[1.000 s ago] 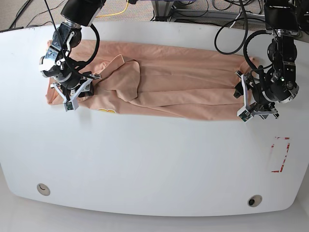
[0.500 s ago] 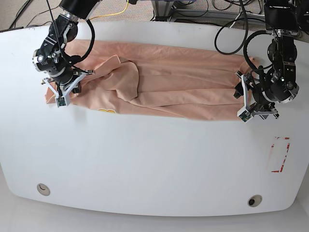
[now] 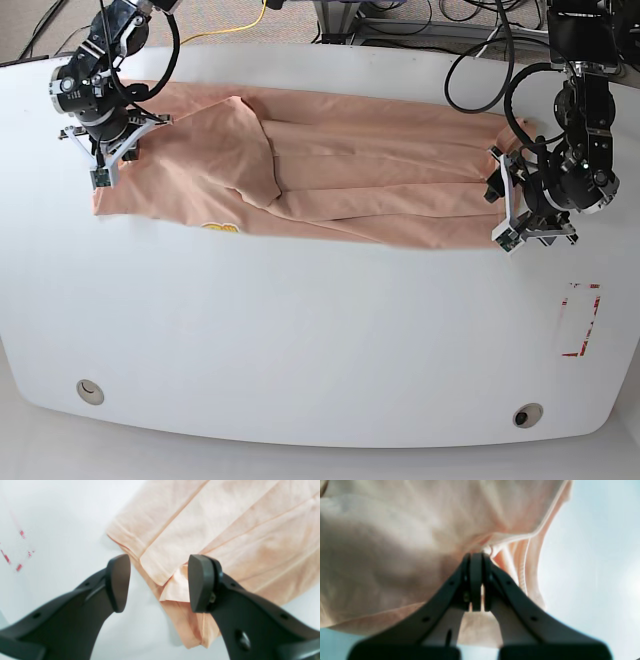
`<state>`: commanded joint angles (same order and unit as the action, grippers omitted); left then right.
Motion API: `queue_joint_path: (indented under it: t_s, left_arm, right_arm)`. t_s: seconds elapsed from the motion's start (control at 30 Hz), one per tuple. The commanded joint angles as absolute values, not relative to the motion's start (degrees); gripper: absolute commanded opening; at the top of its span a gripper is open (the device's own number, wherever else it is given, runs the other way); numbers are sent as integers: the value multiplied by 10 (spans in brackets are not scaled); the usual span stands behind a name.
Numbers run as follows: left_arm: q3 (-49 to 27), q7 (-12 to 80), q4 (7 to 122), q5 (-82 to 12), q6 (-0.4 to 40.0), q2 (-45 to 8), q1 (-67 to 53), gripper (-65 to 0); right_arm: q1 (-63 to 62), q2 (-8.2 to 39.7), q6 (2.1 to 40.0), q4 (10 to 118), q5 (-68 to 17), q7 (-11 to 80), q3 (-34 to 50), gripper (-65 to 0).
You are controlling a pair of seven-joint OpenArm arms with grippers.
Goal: Layout the t-shirt on the table in an organized manner, then fold the t-shirt properly
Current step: 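Move the right gripper to the shirt's side edge and grasp it, then release the left gripper and reposition it along the folded edge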
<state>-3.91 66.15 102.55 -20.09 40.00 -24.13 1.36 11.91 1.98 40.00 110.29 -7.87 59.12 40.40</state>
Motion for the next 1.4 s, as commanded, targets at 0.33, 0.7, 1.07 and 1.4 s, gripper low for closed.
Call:
queue_joint_path:
  t_s: [0.33,0.7,1.07,1.4]
  left_arm:
    - [-39,662,1028,-202,400,-241,14,-306]
    - [-45,655,1062,-205,400,-209,4,-308]
    - [-40,609,1069,-185,400,-155,-67,-489]
    - [-39,545,1017,-87,400,-144,-104,-557]
  right_arm:
    - [150,14,400,1140,-80,591,439,-282]
    - [117,0,400,1155,-81,591,429,-281]
    - [76,-23,400,1119,-80,591,342,-531]
    - [77,3,400,992,-80,565,335,-609]
